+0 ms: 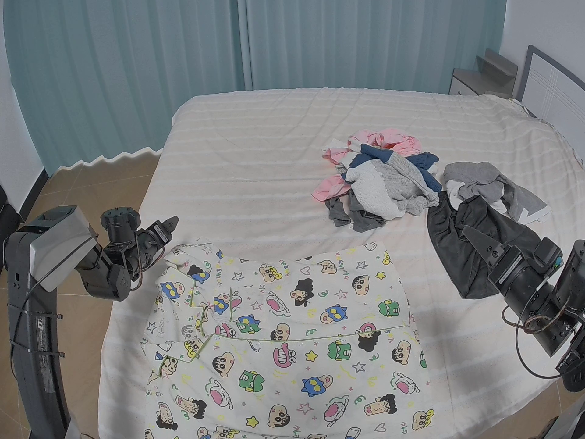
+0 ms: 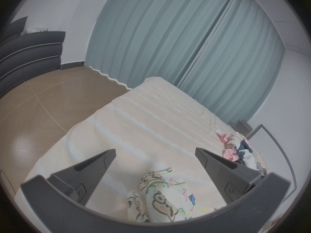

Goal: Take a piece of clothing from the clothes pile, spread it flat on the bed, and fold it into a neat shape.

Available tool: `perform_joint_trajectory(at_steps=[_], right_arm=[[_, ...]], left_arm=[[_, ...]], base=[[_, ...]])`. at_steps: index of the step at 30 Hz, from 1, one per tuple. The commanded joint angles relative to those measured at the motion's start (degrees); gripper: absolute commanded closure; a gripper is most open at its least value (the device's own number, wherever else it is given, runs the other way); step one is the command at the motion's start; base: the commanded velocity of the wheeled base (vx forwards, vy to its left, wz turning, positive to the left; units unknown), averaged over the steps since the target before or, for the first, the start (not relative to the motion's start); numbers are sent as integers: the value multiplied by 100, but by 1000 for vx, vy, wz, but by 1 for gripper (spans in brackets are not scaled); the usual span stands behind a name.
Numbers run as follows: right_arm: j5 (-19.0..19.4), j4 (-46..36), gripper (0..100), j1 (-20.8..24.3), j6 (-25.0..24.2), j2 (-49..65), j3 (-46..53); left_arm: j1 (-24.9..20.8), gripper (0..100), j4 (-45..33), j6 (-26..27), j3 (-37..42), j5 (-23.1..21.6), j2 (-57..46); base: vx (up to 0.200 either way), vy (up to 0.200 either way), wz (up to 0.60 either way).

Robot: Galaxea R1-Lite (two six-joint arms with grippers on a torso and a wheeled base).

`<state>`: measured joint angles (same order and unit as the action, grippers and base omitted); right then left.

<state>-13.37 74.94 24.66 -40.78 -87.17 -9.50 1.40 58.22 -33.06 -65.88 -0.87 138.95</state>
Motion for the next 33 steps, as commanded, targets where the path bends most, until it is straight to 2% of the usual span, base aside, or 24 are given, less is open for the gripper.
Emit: perform_joint_trajectory(at_steps=[1,5,6,7,10,11,12,13,15,19,24,29,33], right_arm=[[1,4,0,4,0,-10,0],[1,4,0,4,0,-28,9],[1,4,0,4,0,-54,18],[10,4,0,4,0,-54,27],[1,4,0,4,0,-54,27],[1,4,0,4,0,-54,27],[10,4,0,4,0,-54,36],[10,4,0,4,0,-63,36],[10,4,0,4,0,-63,36],[10,4,0,12,-9,-89,36],[1,4,0,118,-9,-72,36],[-7,4,0,127,-9,-63,36],[-7,4,0,127,-9,-72,36]], left_arm=[[71,0,-74,1,49,-63,27],[71,0,-417,-60,-92,-327,9],[62,0,-892,-95,-452,-652,1],[53,0,-1234,-86,-646,-757,-8],[36,0,-2307,-43,-1208,-915,-17],[36,0,-2307,-43,-1208,-915,-17],[9,0,-2869,-43,-1595,-1021,-43],[-8,0,-3027,-43,-1683,-1074,-52],[-17,0,-3124,-34,-1735,-1135,-61],[-70,0,-3098,362,-1744,-1232,-52],[-87,0,-3177,608,-1683,-1478,-34],[-105,0,-3405,995,-1683,-1495,45],[-184,0,-3528,1021,-1665,-1495,62]], base=[[0,0,0],[0,0,0],[0,0,0],[0,0,0],[0,0,0],[0,0,0],[0,0,0],[0,0,0],[0,0,0],[0,0,0],[0,0,0],[0,0,0],[0,0,0]])
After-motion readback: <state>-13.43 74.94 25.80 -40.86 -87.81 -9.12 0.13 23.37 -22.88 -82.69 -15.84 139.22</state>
